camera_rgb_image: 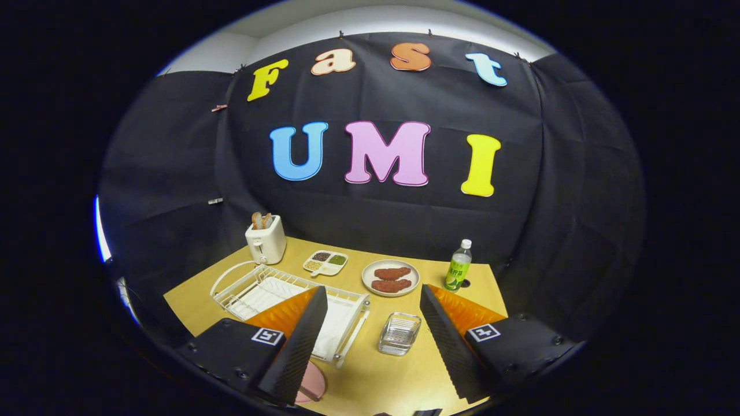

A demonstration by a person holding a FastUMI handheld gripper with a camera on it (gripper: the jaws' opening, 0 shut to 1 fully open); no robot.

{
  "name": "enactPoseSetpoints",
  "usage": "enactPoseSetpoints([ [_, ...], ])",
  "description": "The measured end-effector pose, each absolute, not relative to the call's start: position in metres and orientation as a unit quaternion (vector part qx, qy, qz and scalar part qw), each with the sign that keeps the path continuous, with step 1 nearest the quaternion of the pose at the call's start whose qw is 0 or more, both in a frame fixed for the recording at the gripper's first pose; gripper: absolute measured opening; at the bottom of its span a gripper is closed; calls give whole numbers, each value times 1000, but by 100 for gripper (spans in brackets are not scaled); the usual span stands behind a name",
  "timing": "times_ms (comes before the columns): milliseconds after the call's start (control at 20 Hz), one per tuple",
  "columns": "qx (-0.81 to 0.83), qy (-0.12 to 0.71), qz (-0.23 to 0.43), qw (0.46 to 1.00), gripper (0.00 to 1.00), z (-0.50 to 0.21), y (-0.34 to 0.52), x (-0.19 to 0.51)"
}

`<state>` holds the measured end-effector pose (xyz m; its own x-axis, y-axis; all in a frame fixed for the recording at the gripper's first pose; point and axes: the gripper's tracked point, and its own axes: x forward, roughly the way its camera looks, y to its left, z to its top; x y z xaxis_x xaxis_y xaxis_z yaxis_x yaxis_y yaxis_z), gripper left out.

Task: Take the plate from the dish rack, then take the spoon from the basket and place it into the plate.

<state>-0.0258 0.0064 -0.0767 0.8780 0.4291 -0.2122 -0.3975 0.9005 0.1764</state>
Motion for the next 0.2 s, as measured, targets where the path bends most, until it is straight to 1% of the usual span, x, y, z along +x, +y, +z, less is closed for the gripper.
enactPoseSetpoints([
  [200,69,118,205,969,99,-68,-13,-20],
])
